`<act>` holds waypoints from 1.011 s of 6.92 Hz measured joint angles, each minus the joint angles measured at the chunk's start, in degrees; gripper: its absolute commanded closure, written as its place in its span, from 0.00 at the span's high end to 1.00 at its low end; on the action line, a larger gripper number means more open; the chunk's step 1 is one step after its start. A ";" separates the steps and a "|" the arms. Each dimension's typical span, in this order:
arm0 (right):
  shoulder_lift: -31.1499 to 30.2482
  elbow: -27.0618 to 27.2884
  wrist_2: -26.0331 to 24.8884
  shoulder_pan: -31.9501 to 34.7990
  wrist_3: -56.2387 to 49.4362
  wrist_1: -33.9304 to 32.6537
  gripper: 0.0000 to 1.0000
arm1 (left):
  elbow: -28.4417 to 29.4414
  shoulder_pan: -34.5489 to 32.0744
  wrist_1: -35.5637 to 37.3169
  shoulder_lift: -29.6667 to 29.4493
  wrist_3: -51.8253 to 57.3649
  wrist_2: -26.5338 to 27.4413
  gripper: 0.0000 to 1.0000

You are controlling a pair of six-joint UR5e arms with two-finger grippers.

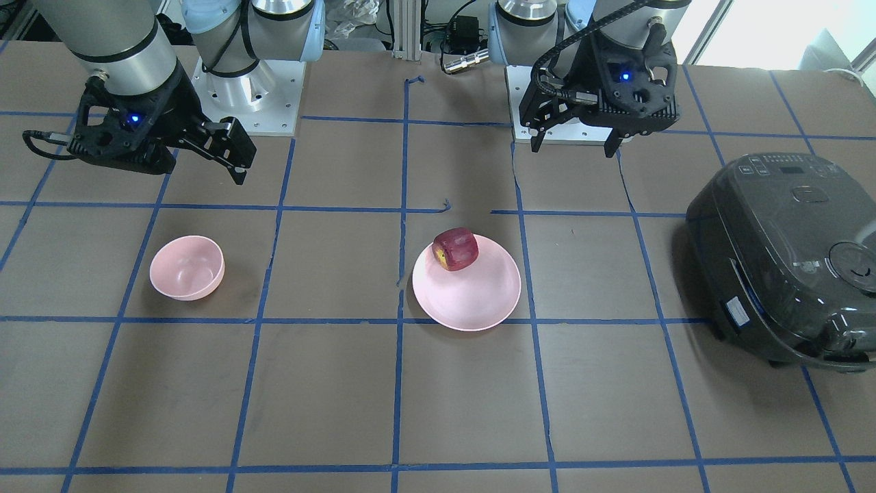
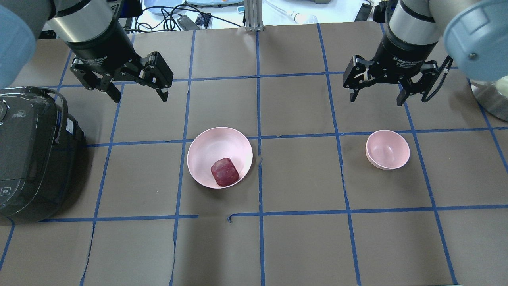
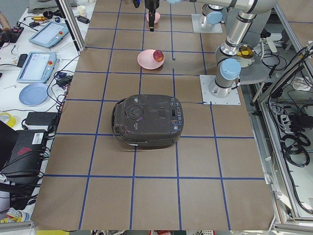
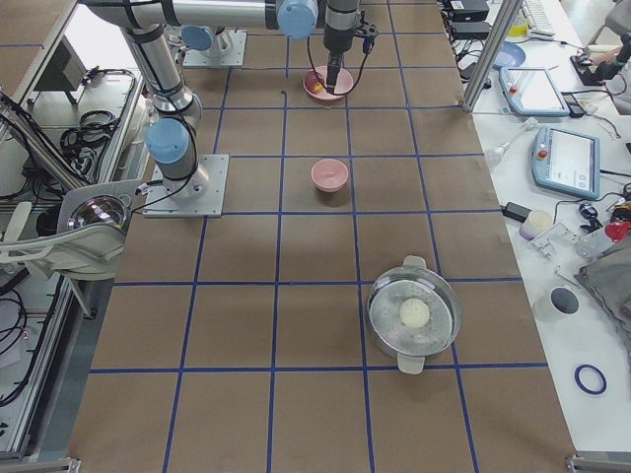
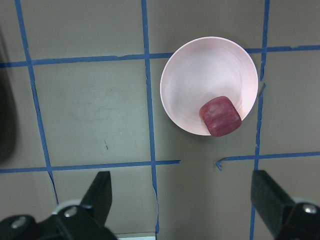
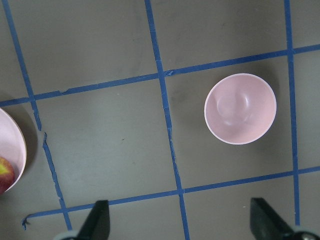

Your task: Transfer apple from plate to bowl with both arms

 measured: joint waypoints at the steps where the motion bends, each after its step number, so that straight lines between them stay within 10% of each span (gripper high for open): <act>1: 0.00 -0.03 0.29 -0.01 0.03 -0.02 1.00 | 0.00 0.01 0.00 -0.02 0.00 0.10 1.00; 7: -0.15 -0.28 1.68 -0.11 -0.10 -0.09 1.00 | 0.00 0.00 -0.04 -0.15 0.00 0.44 1.00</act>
